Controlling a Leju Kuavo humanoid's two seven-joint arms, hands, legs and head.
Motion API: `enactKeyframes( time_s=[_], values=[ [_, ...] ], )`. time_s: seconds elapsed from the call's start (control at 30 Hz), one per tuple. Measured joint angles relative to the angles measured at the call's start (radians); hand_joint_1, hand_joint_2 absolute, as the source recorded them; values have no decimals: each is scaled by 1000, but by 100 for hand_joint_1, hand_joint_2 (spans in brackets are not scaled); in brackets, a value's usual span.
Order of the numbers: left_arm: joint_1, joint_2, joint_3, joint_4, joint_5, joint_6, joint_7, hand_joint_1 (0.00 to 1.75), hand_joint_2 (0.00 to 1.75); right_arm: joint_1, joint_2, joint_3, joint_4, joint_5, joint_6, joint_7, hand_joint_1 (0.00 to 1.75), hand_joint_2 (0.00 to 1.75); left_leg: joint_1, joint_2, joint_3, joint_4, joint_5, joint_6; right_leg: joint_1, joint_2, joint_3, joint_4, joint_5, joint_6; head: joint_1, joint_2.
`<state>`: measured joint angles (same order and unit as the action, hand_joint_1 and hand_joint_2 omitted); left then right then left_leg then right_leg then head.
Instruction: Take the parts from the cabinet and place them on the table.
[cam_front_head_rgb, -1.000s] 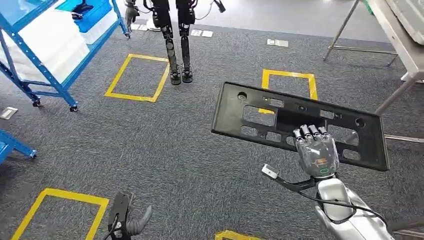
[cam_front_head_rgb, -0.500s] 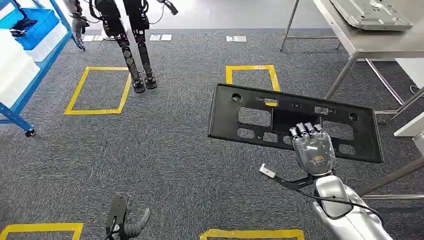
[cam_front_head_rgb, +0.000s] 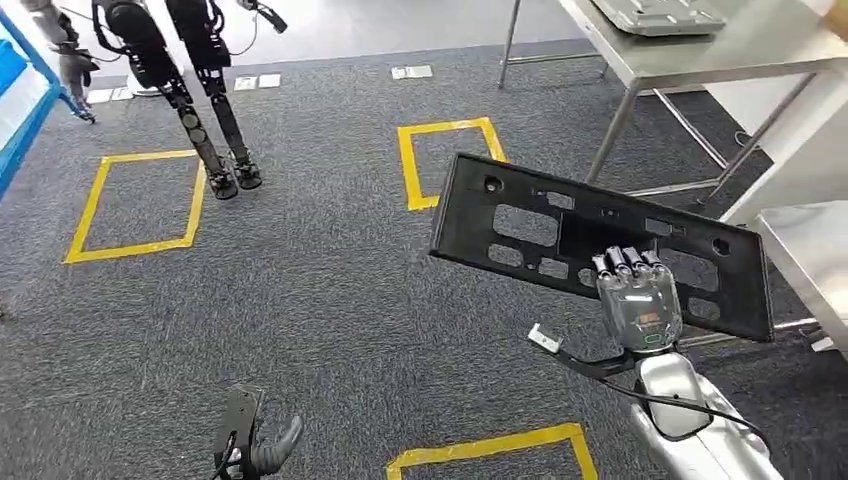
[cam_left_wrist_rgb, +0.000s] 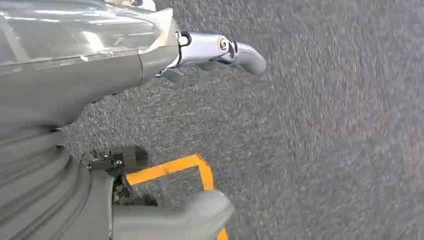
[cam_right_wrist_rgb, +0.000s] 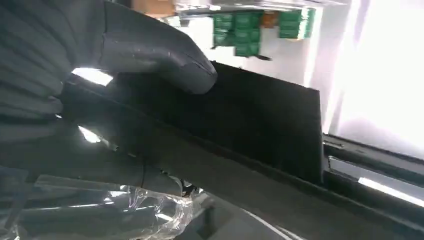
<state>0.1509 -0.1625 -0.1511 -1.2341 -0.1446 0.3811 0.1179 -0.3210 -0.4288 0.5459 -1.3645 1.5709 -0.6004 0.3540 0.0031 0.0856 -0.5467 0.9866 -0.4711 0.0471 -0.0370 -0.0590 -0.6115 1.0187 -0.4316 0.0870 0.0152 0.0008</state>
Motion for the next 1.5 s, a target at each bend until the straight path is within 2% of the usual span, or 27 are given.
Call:
enactKeyframes(
  time_s=[0.03, 0.07, 0.17, 0.2, 0.27, 0.33, 0.37, 0.4, 0.47, 0.5, 0.53, 0.63, 0.7, 0.77, 0.87, 0.9, 0.93, 1.0, 1.03, 1.07, 1.1, 1.2, 1.27, 1.3, 1.37, 1.43, 1.5],
  values=[
    [0, 1, 1, 0, 0, 0, 0, 0, 175, -4, 0, 0, 1, 0, 0, 2, 175, 175, -7, 9, -1, 4, -7, -9, 12, -31, 15, -17, -2, -7, 5, 0],
    [-1, 1, 0, 0, 0, 0, 0, 0, 175, -3, 2, 1, 2, 0, 0, 3, 175, 175, -11, 18, 0, 8, -11, -16, 15, -13, 14, -22, 5, -20, 0, 0],
    [-7, 2, -1, 1, 1, 0, 0, 0, 175, -3, -3, 0, 5, 0, 0, 5, 175, 175, -7, 50, 10, 8, -17, -24, 15, 23, 7, -19, 5, -34, -1, 0],
    [-10, 2, -1, 1, 0, 0, 0, 0, 175, -2, -5, 0, 5, 0, 0, 5, 175, 175, 3, 18, 6, 18, -31, -37, 3, 37, 10, -21, 7, -44, -4, 0],
    [-9, 2, -1, 1, 0, 0, -1, 0, 175, -7, -6, 0, 5, 0, 0, 6, 175, 175, 7, -65, -37, 122, -100, -38, 6, 55, 10, -21, 9, -62, -7, 0],
    [-6, 4, -1, 3, 0, 0, 0, 0, 175, -7, -3, 2, 5, 0, 0, 7, 175, 175, 7, -85, -116, 282, -167, -38, 13, 78, 9, -21, 10, -67, -9, 0],
    [-6, 4, -1, 5, 0, 0, 0, 0, 175, -7, -3, 3, 6, 0, 0, 9, 175, 175, 7, -87, -147, 336, -176, -36, 16, 92, 8, -20, 10, -67, -9, 0],
    [-6, 4, -2, 7, 1, 0, 0, 0, 175, -7, -4, 7, 6, 0, 0, 16, 175, 175, 7, -88, -154, 337, -160, -32, 18, 107, 9, -20, 10, -67, -9, 0],
    [-7, 5, -3, 9, 2, 0, 0, 0, 175, -9, -6, 10, 6, 0, 0, 34, 175, 175, 7, -98, -94, 195, -63, -21, 19, 138, 12, -19, 11, -66, -9, 0],
    [-8, 6, -3, 9, 6, -2, 0, 0, 175, -10, -8, 11, 6, 0, 0, 41, 175, 175, 7, -124, -52, 104, -16, -16, 19, 150, 13, -18, 11, -66, -9, 0],
    [-11, 7, -5, 10, 11, -5, 0, 0, 175, -11, -9, 14, 6, 0, 1, 47, 175, 175, 10, -184, -23, 44, -11, -10, 17, 159, 11, -18, 12, -64, -8, 0],
    [-13, 7, -10, 12, 29, -22, -4, 0, 175, -14, -12, 19, 7, 0, 0, 52, 175, 175, -2, -156, -22, 34, -9, -9, 14, 192, -5, -19, 22, -47, -8, 0],
    [-25, 6, -15, 13, 41, -33, -9, 0, 175, -15, -21, 18, 9, 0, 0, 52, 175, 175, 1, -127, -17, 12, 7, 7, 25, 210, -18, -26, 30, -31, -8, 0],
    [-35, 6, -20, 18, 51, -39, -18, 0, 175, -22, -22, 14, 14, 0, -3, 44, 175, 175, -1, -102, -16, 2, 15, 15, 26, 111, -60, 62, -22, -45, -1, 0],
    [-40, 7, -26, 40, 76, -51, -23, 0, 175, -25, -16, 5, 32, 0, -10, 27, 175, 175, -7, -57, -19, 2, 14, 16, 23, 75, -160, 281, -100, -43, 2, 0],
    [-42, 7, -28, 48, 83, -51, -26, 0, 175, -24, -16, 3, 40, 0, -12, 25, 175, 175, -8, -43, -19, 3, 14, 16, 21, 71, -159, 286, -96, -36, 2, 0],
    [-45, 7, -31, 53, 86, -51, -29, 0, 175, -24, -16, -1, 48, 0, -15, 24, 175, 175, -8, -30, -19, 3, 13, 16, 19, 67, -134, 243, -79, -26, 2, 0],
    [-51, 7, -39, 63, 95, -47, -34, 0, 175, -26, -15, -16, 62, 0, -17, 22, 175, 175, -8, -7, -17, 4, 10, 11, 12, 31, -21, 45, -13, -5, 2, 0],
    [-54, 8, -42, 64, 97, -47, -35, 0, 175, -27, -14, -25, 67, 0, -18, 20, 175, 175, -13, 2, -14, 7, 7, 6, 13, -25, 17, -32, -4, -7, 3, 0],
    [-56, 9, -42, 67, 102, -45, -36, 0, 175, -30, -10, -32, 74, 0, -18, 15, 175, 175, -20, 11, -16, 8, 3, 0, 25, -42, 23, -24, 4, -15, 3, 0],
    [-59, 11, -45, 69, 103, -45, -38, 0, 175, -33, -7, -39, 82, 0, -19, 6, 175, 175, -21, 19, -14, 11, 0, -5, 26, -21, 15, -23, 7, -30, -2, 0],
    [-69, 13, -52, 77, 116, -37, -39, 0, 175, -33, 6, -63, 105, 0, -23, -60, 175, 175, -17, 53, -9, 13, -8, -14, 16, 16, 15, -26, 13, -47, 0, 0],
    [-75, 18, -55, 81, 122, -32, -42, 0, 175, -37, 29, -72, 113, 0, -24, -101, 175, 175, -4, -47, -33, 83, -60, -28, 9, 39, 15, -27, 18, -66, -2, 0],
    [-75, 21, -58, 86, 126, -31, -45, 0, 175, -39, 43, -69, 116, 0, -24, -103, 175, 175, -3, -74, -70, 165, -104, -31, 10, 51, 14, -27, 18, -71, -3, 0],
    [-75, 26, -66, 96, 134, -26, -50, 0, 175, -40, 71, -49, 121, 0, -22, -98, 175, 175, 0, -87, -148, 320, -162, -35, 15, 81, 10, -27, 20, -76, -3, 0],
    [-76, 28, -69, 102, 136, -22, -54, 0, 175, -41, 92, -17, 122, 0, -19, -75, 175, 175, 0, -89, -155, 315, -129, -33, 16, 112, 9, -26, 22, -77, -3, 0],
    [-78, 29, -71, 104, 138, -20, -55, 0, 175, -45, 104, 9, 122, 0, -19, -63, 175, 175, 2, -101, -79, 156, -38, -27, 16, 139, 11, -25, 23, -75, -3, 0]
  ],
)
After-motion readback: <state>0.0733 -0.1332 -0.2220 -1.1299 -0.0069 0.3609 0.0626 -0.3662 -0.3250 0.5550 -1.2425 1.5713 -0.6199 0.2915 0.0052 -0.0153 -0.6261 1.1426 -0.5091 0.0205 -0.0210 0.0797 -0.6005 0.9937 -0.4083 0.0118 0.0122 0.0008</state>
